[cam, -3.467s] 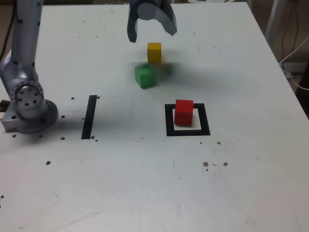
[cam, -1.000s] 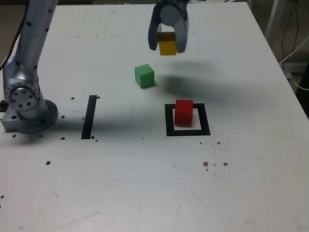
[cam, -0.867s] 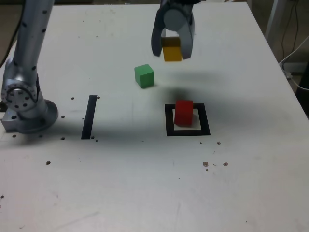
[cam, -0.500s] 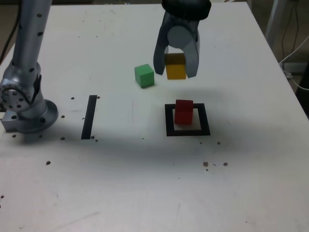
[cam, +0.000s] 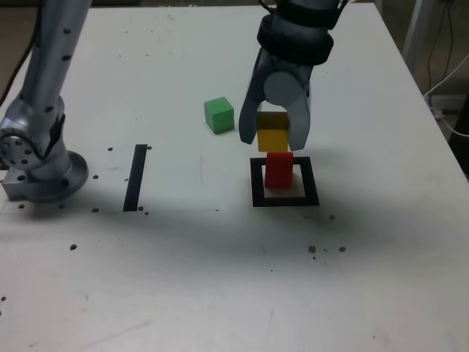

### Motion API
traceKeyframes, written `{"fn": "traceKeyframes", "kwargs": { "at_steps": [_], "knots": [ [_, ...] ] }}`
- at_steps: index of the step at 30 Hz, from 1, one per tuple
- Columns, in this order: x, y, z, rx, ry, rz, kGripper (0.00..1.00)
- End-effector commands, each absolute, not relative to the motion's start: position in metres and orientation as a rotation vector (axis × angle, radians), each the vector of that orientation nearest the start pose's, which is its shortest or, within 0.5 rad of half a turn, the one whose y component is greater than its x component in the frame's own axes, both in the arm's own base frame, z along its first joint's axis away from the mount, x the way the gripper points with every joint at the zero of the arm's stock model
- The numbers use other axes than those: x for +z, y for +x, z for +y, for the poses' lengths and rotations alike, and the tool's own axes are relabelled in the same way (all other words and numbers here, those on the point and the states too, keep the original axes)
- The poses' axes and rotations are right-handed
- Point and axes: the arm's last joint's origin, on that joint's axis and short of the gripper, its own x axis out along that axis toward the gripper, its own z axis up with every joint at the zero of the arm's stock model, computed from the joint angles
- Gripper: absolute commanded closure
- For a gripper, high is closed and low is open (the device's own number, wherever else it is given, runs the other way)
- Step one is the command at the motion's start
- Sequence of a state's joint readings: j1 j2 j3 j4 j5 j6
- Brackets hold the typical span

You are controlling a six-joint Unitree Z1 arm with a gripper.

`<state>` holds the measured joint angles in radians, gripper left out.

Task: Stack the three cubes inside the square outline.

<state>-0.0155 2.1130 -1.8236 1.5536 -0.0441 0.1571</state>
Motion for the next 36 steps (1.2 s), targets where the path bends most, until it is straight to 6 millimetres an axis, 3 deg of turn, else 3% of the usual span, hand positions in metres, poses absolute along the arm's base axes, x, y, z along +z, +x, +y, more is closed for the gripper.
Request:
{"fn": "traceKeyframes", "kwargs": {
  "at_steps": [1, 30, 33, 36],
  "knots": [
    [0.277, 0.375, -0.009, -0.189, 0.082, 1.854, 0.76],
    [0.252, 0.388, -0.007, -0.198, 0.082, 1.878, 0.75],
    [0.25, 0.388, -0.006, -0.199, 0.081, 1.881, 0.68],
    [0.247, 0.389, -0.006, -0.203, 0.081, 1.882, 0.45]
  ]
}}
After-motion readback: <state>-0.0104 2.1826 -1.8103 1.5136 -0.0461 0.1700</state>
